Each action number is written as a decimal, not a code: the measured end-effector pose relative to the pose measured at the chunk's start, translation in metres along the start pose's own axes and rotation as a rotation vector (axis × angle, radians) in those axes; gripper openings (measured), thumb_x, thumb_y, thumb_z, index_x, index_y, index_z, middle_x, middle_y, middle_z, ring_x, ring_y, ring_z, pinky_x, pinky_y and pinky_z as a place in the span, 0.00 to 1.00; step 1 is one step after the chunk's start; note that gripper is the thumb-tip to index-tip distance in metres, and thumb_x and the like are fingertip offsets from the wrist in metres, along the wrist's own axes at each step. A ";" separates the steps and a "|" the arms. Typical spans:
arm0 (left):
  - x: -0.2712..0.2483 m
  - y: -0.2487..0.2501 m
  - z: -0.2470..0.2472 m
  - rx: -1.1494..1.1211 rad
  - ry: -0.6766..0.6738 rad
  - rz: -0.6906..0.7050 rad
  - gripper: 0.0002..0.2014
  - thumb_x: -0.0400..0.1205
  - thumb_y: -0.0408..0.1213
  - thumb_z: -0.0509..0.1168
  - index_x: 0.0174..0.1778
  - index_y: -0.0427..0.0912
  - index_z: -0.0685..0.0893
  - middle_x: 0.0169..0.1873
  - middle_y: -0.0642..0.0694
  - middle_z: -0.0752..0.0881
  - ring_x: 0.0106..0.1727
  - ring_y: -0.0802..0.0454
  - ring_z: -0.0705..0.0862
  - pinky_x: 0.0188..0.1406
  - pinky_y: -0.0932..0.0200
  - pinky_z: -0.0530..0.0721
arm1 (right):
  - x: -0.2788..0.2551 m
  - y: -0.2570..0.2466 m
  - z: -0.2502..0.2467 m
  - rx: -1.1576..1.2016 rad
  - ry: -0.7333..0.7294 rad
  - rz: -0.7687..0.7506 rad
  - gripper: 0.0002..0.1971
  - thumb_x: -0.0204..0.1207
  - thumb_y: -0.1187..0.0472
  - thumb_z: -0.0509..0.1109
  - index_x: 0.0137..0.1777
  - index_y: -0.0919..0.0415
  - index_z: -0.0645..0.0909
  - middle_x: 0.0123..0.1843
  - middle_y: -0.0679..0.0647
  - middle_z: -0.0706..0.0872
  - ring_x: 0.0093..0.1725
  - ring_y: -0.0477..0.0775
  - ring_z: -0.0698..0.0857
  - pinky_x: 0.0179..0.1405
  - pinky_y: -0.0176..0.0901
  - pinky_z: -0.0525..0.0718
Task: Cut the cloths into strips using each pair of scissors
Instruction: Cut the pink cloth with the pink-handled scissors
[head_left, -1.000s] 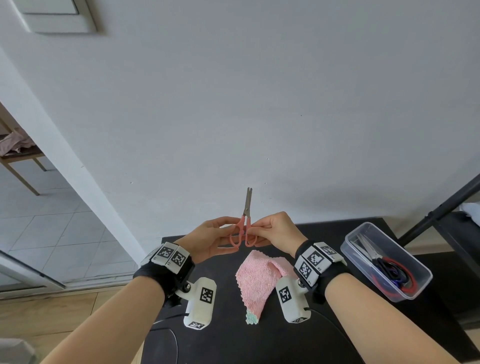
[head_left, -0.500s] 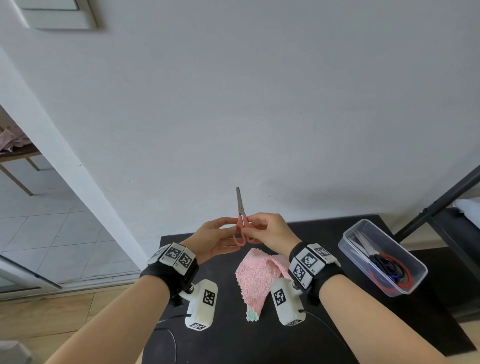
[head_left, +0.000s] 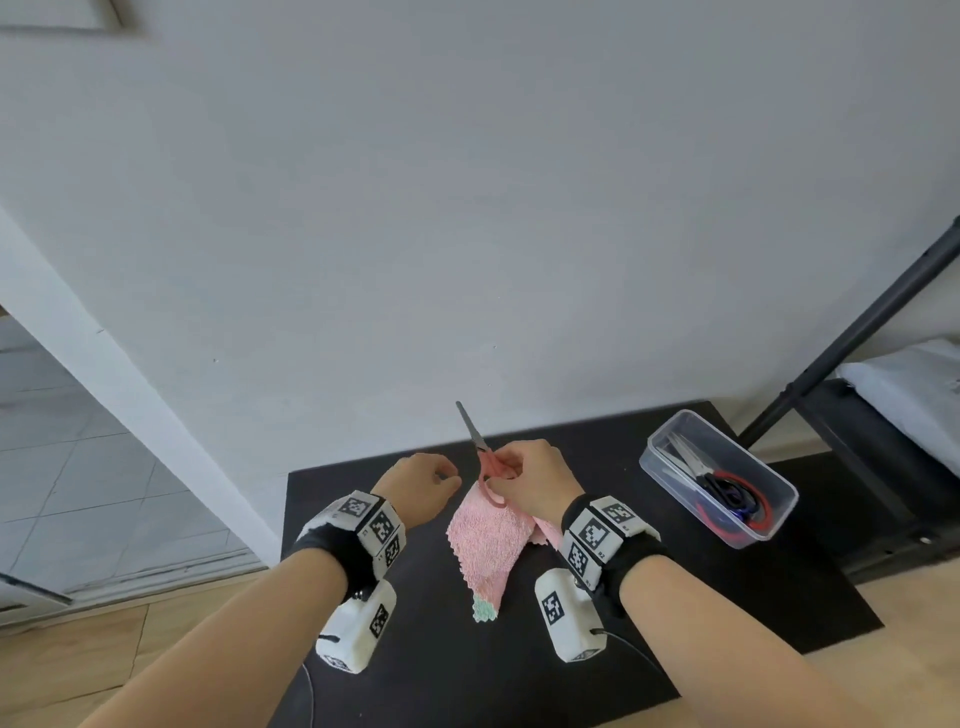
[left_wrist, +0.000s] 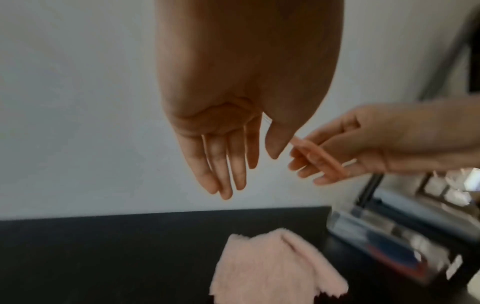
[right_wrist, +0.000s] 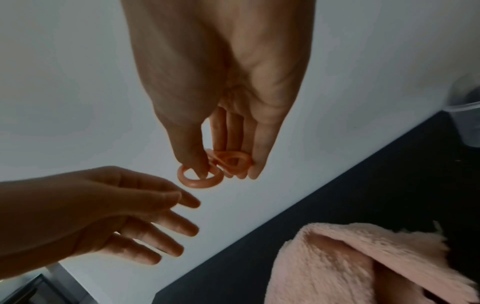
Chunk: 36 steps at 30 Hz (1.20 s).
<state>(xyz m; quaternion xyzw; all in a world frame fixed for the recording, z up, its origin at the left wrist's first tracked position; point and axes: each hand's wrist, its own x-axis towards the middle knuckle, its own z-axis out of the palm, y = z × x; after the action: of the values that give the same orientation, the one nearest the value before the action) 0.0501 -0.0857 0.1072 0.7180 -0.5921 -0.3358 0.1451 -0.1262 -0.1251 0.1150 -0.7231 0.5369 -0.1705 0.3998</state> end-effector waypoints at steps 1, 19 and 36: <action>0.001 -0.003 0.002 0.107 -0.009 0.003 0.13 0.83 0.43 0.59 0.59 0.48 0.84 0.56 0.49 0.87 0.55 0.50 0.85 0.58 0.56 0.82 | -0.003 0.003 -0.001 -0.006 -0.002 0.019 0.09 0.71 0.60 0.75 0.50 0.59 0.88 0.47 0.50 0.91 0.49 0.48 0.87 0.54 0.41 0.84; 0.041 0.060 0.082 0.421 -0.337 0.022 0.15 0.81 0.38 0.58 0.58 0.44 0.87 0.58 0.47 0.86 0.58 0.47 0.85 0.57 0.56 0.80 | -0.048 0.090 -0.077 -0.073 0.103 0.197 0.08 0.75 0.56 0.71 0.46 0.60 0.87 0.42 0.52 0.90 0.44 0.51 0.88 0.49 0.46 0.86; 0.065 0.190 0.199 0.310 -0.341 -0.012 0.14 0.81 0.36 0.57 0.53 0.45 0.88 0.52 0.48 0.88 0.56 0.48 0.86 0.57 0.56 0.82 | -0.053 0.242 -0.217 -0.196 0.126 0.265 0.09 0.76 0.55 0.71 0.44 0.61 0.87 0.35 0.49 0.85 0.40 0.51 0.84 0.42 0.36 0.76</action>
<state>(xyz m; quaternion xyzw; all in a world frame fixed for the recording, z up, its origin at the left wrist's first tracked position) -0.2181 -0.1584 0.0569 0.6679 -0.6484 -0.3583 -0.0709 -0.4471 -0.1873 0.0753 -0.6695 0.6655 -0.1082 0.3117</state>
